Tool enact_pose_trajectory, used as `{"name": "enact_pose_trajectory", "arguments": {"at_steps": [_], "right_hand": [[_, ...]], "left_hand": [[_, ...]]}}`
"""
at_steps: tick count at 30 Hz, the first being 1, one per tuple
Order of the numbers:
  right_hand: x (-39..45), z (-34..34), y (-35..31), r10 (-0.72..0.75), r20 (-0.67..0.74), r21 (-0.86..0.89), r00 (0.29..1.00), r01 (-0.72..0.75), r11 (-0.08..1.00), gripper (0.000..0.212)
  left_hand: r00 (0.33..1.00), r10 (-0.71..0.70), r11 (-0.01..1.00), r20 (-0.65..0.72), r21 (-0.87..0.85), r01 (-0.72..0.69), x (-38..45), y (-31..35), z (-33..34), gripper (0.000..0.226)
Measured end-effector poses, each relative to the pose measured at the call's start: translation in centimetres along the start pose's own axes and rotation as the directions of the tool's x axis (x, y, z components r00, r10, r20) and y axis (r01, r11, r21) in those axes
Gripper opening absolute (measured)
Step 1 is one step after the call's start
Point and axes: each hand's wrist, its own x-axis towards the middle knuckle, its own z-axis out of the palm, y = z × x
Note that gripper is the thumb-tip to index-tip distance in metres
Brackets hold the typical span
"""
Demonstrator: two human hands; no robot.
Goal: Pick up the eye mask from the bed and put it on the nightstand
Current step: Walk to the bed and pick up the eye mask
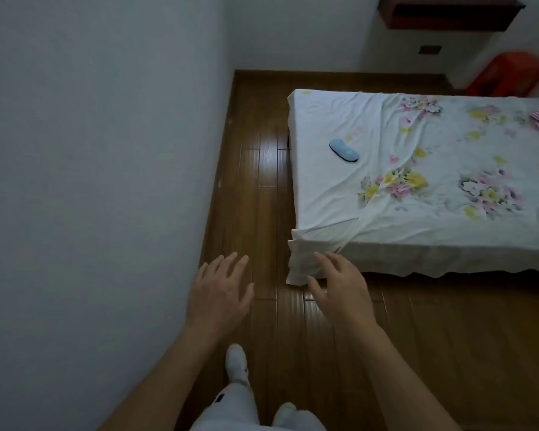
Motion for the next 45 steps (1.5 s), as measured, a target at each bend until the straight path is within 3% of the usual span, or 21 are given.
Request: {"name": "enact_pose_trajectory", "arguments": {"at_steps": [12, 24, 36, 45], "right_hand": [[16.9, 1.3, -3.0, 0.029, -0.08, -0.009, 0.996, -0.03, 0.999, 0.054], [34.7, 1.9, -8.6, 0.083, -0.13, -0.038, 0.988, -0.088, 0.995, 0.054], [52.4, 1.7, -6.9, 0.151, -0.146, -0.031, 0.978, -0.157, 0.987, 0.053], [68.2, -1.2, -3.2, 0.225, -0.139, 0.012, 0.964, -0.226, 0.974, 0.052]], "left_hand": [[0.995, 0.056, 0.998, -0.077, -0.005, -0.057, 17.2, -5.7, -2.4, 0.058], [0.991, 0.127, 0.991, -0.04, -0.025, -0.128, 36.4, -12.5, -6.0, 0.059], [0.977, 0.203, 0.979, -0.058, -0.013, -0.204, 55.7, -12.7, -6.4, 0.057], [0.966, 0.256, 0.967, -0.025, 0.004, -0.256, 73.4, -8.8, -7.6, 0.057]]}}
